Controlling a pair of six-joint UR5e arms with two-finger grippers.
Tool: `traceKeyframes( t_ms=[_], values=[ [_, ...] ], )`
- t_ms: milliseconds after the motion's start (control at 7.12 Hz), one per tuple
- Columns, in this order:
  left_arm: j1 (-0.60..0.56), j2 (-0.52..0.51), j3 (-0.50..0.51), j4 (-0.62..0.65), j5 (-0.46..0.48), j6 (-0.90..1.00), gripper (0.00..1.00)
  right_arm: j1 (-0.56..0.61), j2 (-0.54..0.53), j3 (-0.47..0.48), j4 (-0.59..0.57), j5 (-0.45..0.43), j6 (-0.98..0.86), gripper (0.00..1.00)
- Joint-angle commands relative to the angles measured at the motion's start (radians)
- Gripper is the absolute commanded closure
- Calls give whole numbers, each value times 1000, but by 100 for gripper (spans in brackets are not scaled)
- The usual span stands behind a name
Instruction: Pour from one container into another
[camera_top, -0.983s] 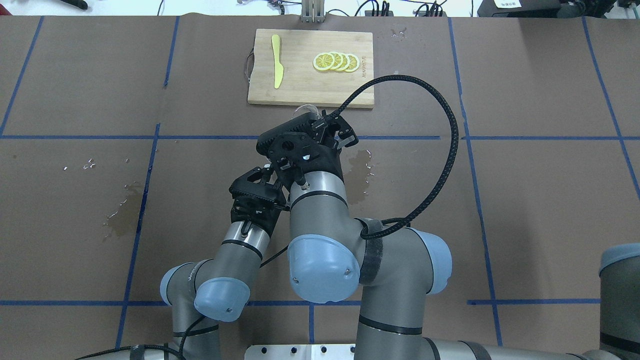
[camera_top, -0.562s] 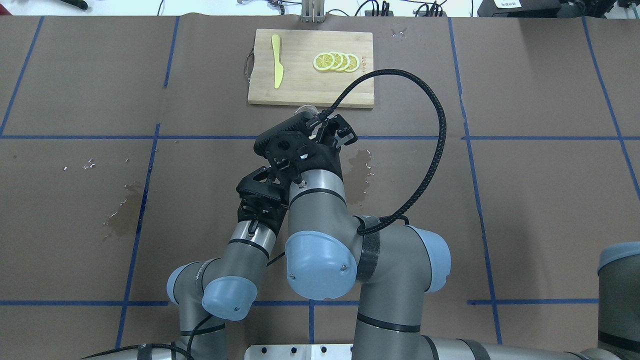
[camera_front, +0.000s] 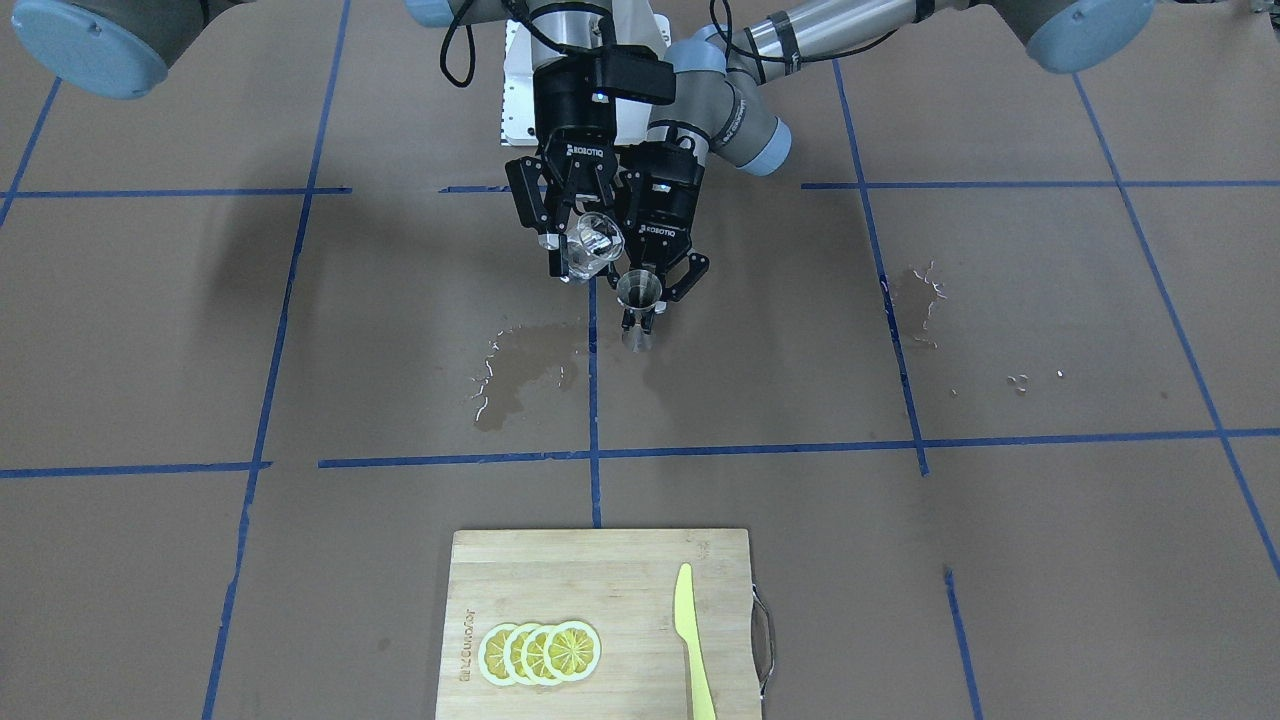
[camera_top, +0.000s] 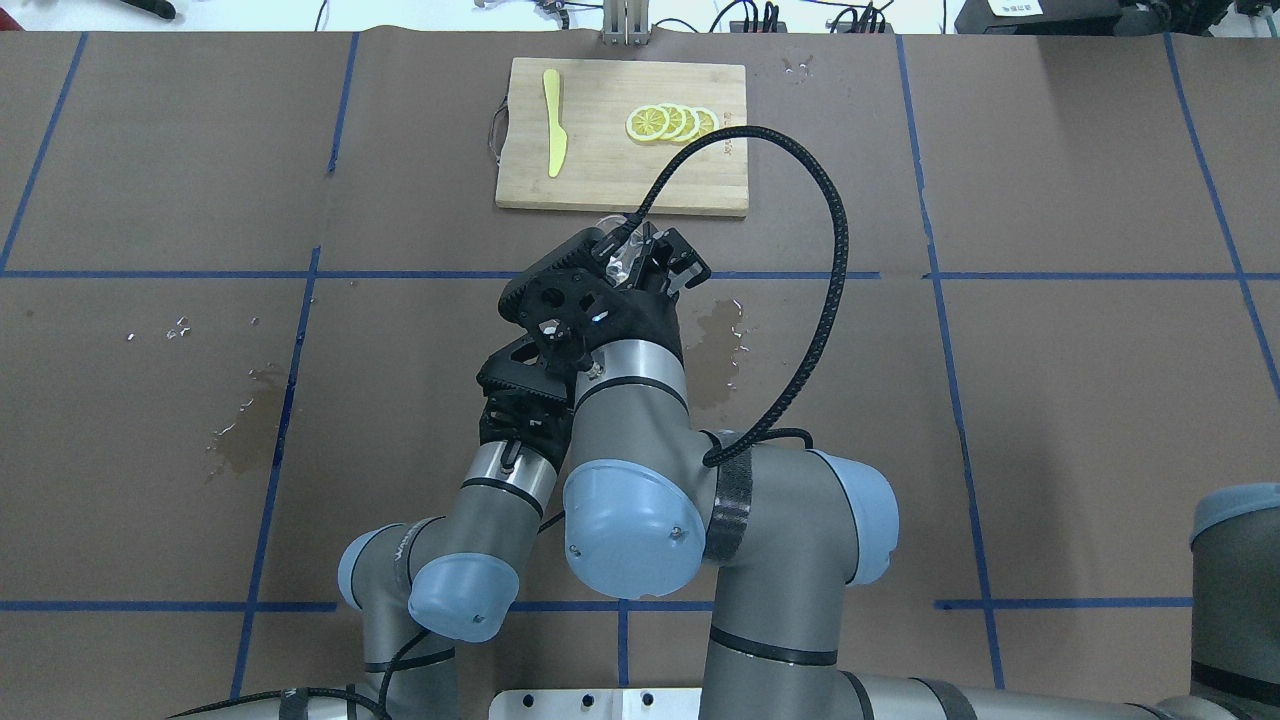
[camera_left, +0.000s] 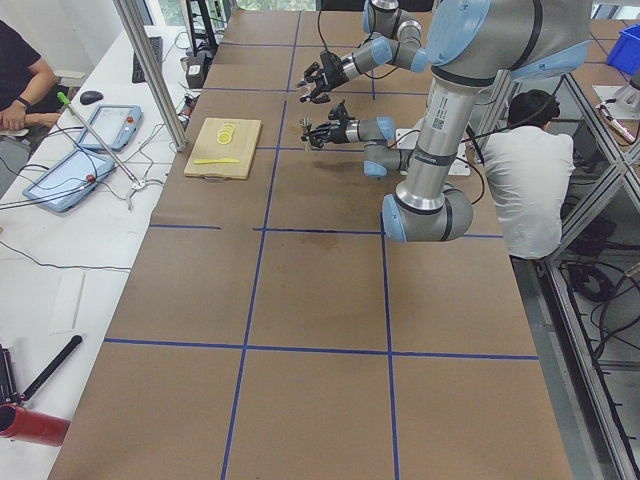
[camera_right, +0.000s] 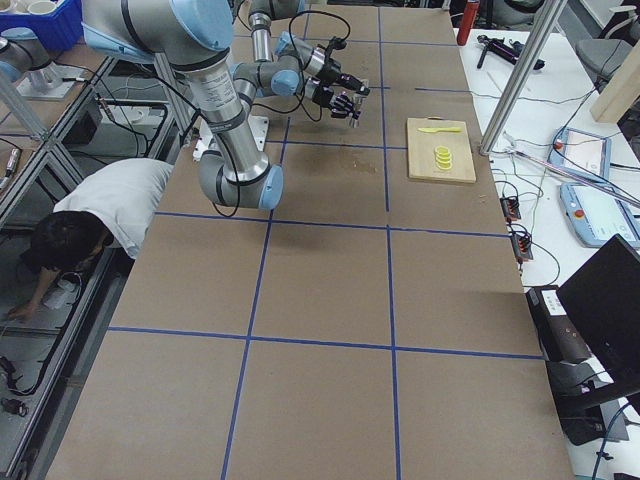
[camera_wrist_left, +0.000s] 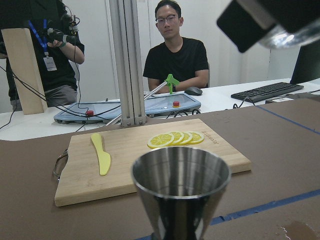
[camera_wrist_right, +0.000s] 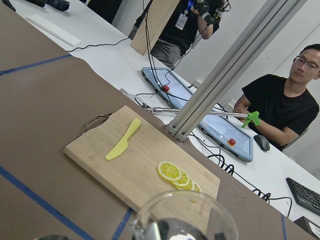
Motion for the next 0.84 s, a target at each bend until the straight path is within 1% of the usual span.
traceKeyframes(
  t_ms=[0,281,562,702],
  values=[
    [0,-3,0,0,0,0,100,0,7,0,-14,12,-76,100],
    [0,-3,0,0,0,0,100,0,10,0,-16,33,-119,100],
    [0,-3,0,0,0,0,100,1,10,0,-17,33,-146,100],
    [0,-4,0,0,0,0,100,0,10,0,-17,35,-208,100]
  ],
)
